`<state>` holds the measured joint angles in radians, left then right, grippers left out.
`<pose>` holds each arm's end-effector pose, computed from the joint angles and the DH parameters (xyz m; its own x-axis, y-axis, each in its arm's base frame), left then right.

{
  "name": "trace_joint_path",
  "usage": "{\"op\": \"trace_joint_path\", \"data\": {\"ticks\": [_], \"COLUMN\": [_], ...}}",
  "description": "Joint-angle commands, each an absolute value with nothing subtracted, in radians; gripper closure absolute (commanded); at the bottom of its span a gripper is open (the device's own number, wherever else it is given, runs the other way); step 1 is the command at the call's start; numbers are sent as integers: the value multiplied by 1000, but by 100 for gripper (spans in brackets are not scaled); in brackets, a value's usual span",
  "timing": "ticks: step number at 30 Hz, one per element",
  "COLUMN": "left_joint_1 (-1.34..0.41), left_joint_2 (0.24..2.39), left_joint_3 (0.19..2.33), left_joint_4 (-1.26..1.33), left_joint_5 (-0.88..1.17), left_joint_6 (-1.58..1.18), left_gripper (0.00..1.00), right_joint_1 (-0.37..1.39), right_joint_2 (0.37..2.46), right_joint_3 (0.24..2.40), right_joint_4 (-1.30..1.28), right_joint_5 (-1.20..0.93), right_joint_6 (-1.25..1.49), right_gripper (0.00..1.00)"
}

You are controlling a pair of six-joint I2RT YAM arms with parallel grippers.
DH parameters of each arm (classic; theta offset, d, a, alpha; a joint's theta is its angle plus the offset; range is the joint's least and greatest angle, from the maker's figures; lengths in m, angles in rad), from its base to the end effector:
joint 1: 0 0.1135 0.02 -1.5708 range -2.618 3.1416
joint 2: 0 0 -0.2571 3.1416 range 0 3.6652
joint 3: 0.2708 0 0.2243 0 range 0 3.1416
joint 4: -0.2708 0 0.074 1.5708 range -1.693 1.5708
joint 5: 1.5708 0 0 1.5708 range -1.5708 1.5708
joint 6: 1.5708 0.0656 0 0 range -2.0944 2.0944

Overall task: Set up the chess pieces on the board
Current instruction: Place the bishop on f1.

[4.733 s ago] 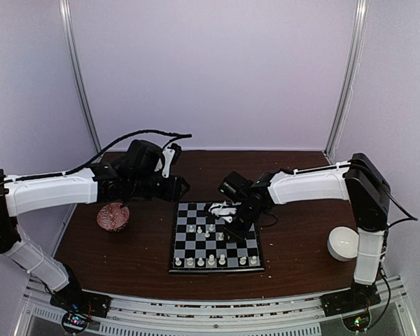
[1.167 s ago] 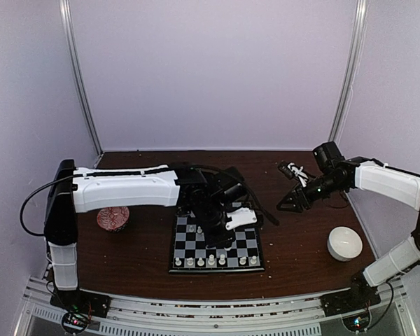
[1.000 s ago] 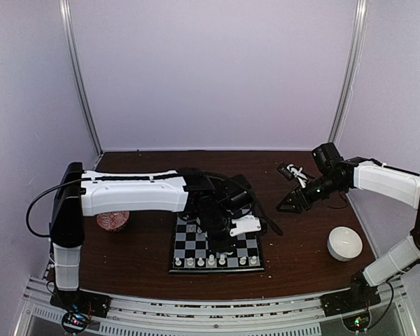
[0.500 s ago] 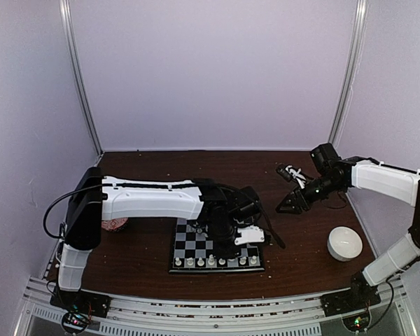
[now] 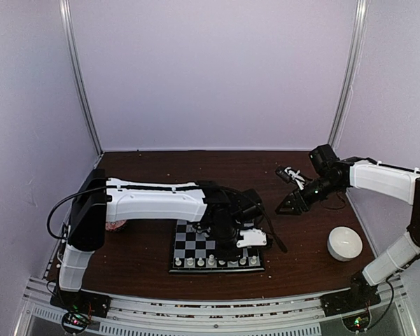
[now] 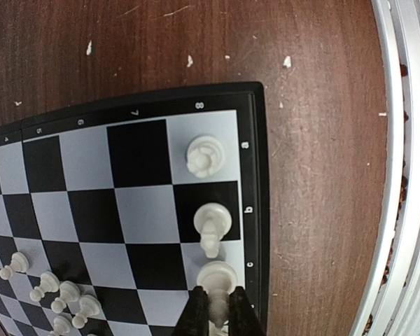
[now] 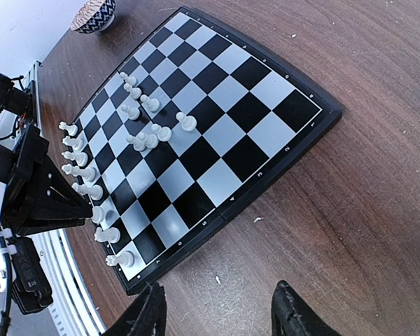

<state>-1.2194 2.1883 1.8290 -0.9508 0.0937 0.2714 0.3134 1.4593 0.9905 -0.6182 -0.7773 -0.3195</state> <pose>0.1416 -0.4041 0.1687 -0.0676 0.9598 -0.2726 0.9977 0.0651 -0.0180 0.2403 0.1262 0.2180 -0.6330 -0.4405 -0.6366 -0.7678 0.4626 0.4433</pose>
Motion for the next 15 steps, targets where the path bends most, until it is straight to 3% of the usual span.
{"op": "trace_joint_path", "data": {"ticks": [1, 6, 15], "left_joint_1": [-1224, -1224, -1224], "left_joint_2": [2229, 2230, 2213], "left_joint_3": [1860, 1857, 1845], "left_joint_4": [-943, -943, -945], "left_joint_5": [109, 105, 78], "left_joint_6": [291, 288, 283], "left_gripper": [93, 93, 73], "right_joint_1": [306, 307, 307], "right_joint_2": [1470, 1471, 1466], "right_joint_3": [1010, 1009, 1012], "right_joint_4": [-633, -636, -641], "right_joint_5": [-785, -783, -785], "right_joint_6": [-331, -336, -341], "right_gripper": [48, 48, 48]}}
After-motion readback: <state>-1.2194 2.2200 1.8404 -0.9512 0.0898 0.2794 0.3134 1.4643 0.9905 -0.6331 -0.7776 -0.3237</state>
